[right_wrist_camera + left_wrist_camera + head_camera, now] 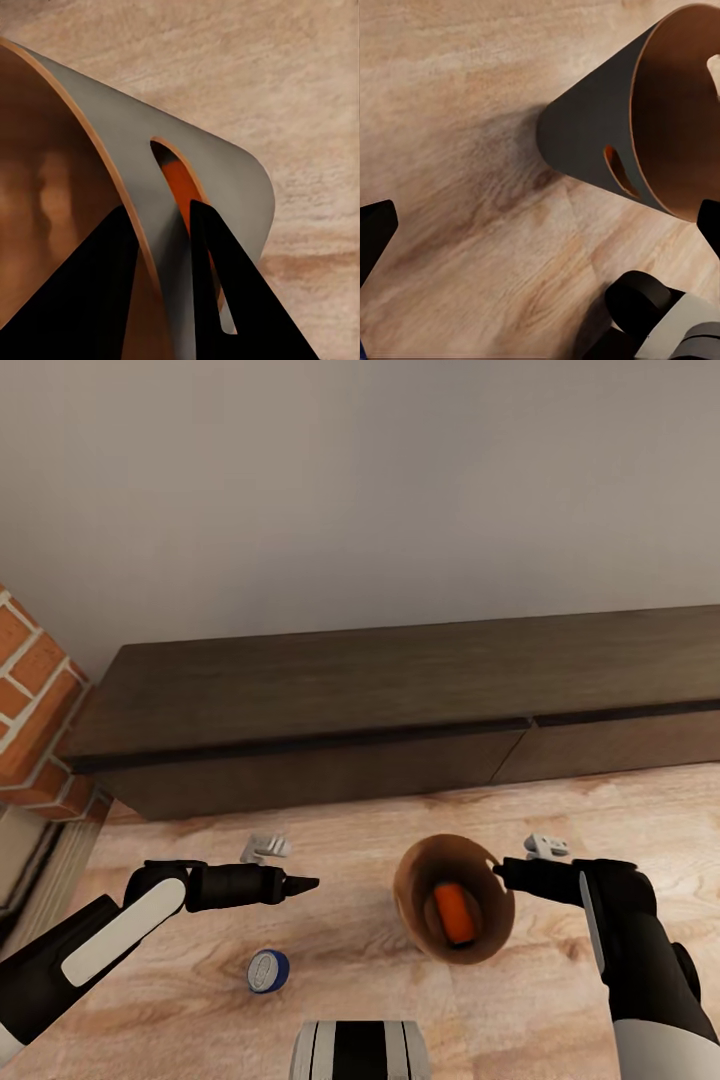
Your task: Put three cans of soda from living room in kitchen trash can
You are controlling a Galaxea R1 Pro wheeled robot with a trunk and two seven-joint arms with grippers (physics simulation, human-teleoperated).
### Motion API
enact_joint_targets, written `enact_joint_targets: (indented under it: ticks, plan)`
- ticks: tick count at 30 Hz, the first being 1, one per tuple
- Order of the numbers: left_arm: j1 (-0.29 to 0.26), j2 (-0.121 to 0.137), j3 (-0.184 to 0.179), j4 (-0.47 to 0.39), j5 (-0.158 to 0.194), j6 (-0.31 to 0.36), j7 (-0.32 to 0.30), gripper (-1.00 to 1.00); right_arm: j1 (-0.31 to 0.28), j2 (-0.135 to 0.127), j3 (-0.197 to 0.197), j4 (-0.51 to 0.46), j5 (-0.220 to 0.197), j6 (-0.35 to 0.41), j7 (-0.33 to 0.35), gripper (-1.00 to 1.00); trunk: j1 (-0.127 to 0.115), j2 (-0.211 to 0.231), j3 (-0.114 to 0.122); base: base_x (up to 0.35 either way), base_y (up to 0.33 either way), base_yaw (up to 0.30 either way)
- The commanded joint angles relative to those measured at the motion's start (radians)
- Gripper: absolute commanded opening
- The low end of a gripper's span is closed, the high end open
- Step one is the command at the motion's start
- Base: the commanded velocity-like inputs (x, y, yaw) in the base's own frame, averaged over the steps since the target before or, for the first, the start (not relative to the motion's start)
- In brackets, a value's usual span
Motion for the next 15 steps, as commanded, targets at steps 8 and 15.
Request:
enact_joint_targets:
  ticks: [8, 15]
  plan:
    - [-0.001, 0.000, -0.001, -0.001, -0.001, 0.000, 0.000, 1.00, 0.000, -0.002, -0.002, -0.099, -0.008, 0.001, 0.000, -1.00, 0.003, 0.000, -0.003, 0.000, 0.000, 0.000]
    - [-0.001, -0.001, -0.001, 0.000, -0.001, -0.001, -0.001, 1.00, 0.000, -0.009, -0.007, -0.182, -0.010, 0.001, 0.000, -1.00, 0.003, 0.000, -0.003, 0.000, 0.000, 0.000]
